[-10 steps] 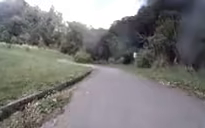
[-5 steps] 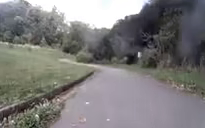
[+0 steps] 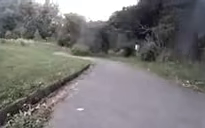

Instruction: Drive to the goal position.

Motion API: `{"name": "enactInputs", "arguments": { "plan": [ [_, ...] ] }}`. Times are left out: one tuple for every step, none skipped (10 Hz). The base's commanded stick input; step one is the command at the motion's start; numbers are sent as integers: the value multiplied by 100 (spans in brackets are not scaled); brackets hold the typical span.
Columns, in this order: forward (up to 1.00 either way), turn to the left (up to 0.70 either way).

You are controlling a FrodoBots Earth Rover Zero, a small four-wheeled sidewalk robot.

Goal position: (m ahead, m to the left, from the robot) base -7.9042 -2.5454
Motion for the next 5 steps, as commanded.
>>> {"name": "enactInputs", "arguments": {
  "plan": [
    [0,-100],
    [0,-100],
    [0,-100],
    [0,-100],
    [0,-100]
  ]
}}
